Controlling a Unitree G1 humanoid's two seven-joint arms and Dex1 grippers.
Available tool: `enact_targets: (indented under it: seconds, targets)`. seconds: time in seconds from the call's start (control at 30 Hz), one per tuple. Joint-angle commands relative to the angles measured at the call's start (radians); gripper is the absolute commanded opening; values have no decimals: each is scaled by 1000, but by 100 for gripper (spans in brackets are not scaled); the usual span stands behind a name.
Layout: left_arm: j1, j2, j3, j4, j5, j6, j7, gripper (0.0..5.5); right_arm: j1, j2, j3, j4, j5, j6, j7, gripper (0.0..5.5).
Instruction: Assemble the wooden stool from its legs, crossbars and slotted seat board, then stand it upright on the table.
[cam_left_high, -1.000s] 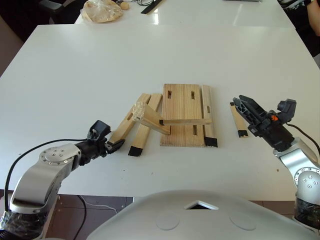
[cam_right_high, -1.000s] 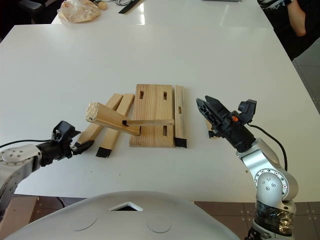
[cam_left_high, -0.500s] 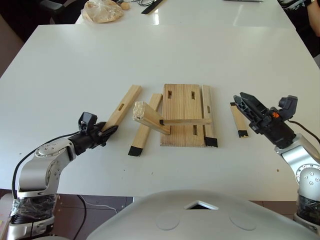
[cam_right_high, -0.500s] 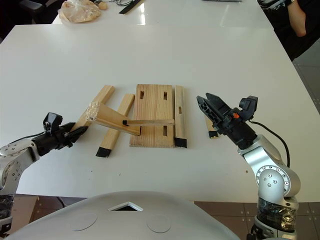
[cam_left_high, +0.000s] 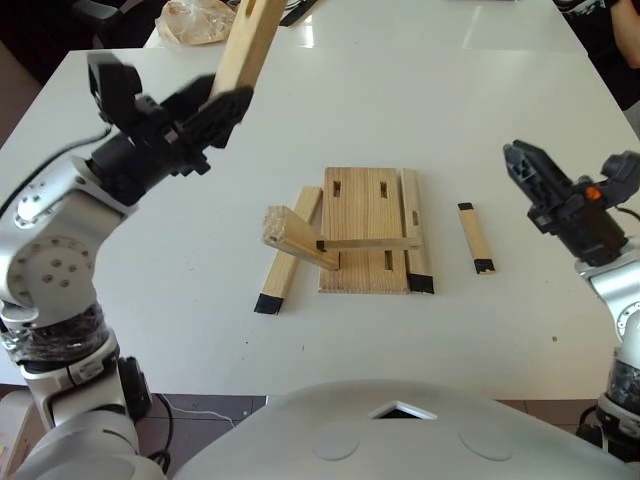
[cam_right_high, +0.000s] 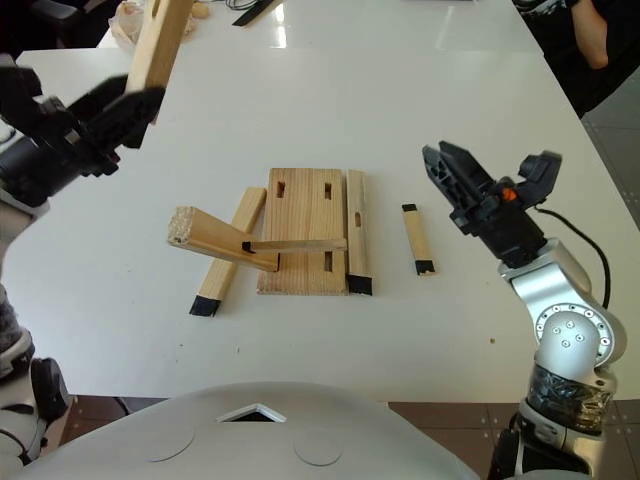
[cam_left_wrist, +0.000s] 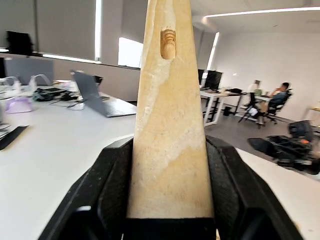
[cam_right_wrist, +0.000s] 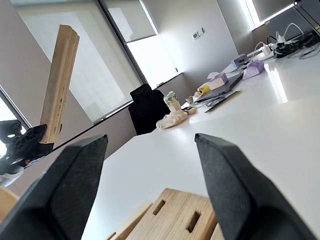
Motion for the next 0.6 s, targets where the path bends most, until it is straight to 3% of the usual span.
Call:
enact_targets:
  seconds: [0.03, 0.33, 0.6]
  targets:
    - [-73, 44, -29, -78, -187, 46, 58, 201, -80, -12, 21, -54, 70, 33, -46, 320]
    - [-90, 84, -95, -86, -321, 50, 18, 201, -168, -41, 99, -238, 278, 54, -53, 320]
    - [-71, 119, -130, -109, -346, 39, -49, 201, -336, -88, 182, -186, 350, 80, -41, 320]
